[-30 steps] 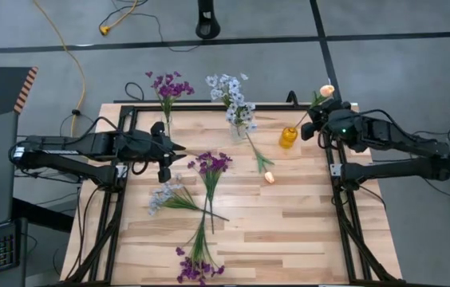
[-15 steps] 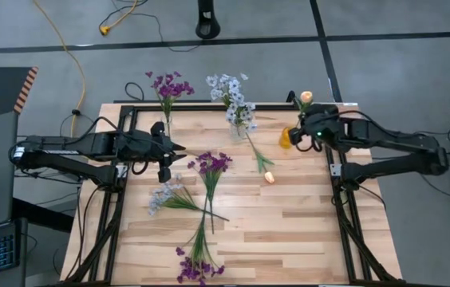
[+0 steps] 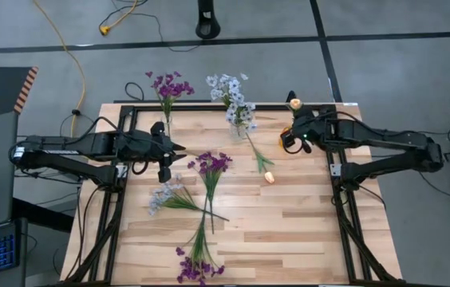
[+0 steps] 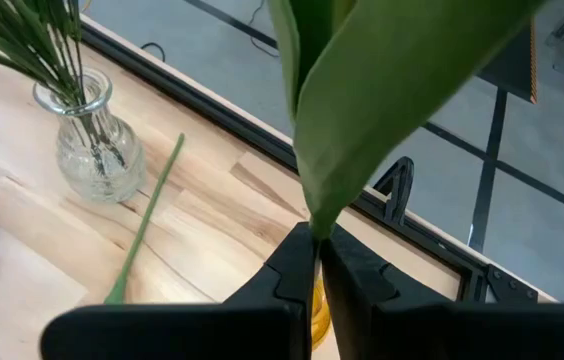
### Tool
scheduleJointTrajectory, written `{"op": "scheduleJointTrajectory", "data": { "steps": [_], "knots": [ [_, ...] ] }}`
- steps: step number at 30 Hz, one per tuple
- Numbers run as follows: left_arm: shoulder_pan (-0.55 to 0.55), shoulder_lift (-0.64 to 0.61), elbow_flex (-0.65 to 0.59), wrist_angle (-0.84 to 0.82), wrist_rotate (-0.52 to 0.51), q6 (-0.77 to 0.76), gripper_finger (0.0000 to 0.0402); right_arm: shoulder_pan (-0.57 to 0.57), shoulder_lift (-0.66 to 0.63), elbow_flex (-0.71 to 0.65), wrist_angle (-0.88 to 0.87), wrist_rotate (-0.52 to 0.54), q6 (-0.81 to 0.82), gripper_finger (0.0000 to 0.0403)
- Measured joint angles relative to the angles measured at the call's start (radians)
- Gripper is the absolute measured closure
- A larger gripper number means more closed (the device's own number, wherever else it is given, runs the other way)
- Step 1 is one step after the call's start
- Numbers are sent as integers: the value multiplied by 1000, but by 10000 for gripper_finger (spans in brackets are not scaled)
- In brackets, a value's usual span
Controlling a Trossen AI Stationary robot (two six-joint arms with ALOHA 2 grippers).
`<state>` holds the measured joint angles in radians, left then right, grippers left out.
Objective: Sort flowers into vase by color
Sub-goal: Put the bottom yellow tulip into the yellow vase
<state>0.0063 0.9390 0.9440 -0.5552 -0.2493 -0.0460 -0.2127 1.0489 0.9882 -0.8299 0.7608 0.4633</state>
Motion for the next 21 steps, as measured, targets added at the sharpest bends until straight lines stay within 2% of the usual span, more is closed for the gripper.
{"op": "scheduleJointTrajectory", "data": {
  "steps": [12, 16, 21],
  "knots": [
    [0, 0, 0, 0, 0, -2, 308, -40, -3, 0, 0, -3, 0, 342],
    [0, 0, 0, 0, 0, -2, 308, -39, -3, 0, 0, -4, 0, 316],
    [0, 0, 0, 0, 0, -1, 308, -39, -3, 0, 0, -34, 0, 263]
  ]
}}
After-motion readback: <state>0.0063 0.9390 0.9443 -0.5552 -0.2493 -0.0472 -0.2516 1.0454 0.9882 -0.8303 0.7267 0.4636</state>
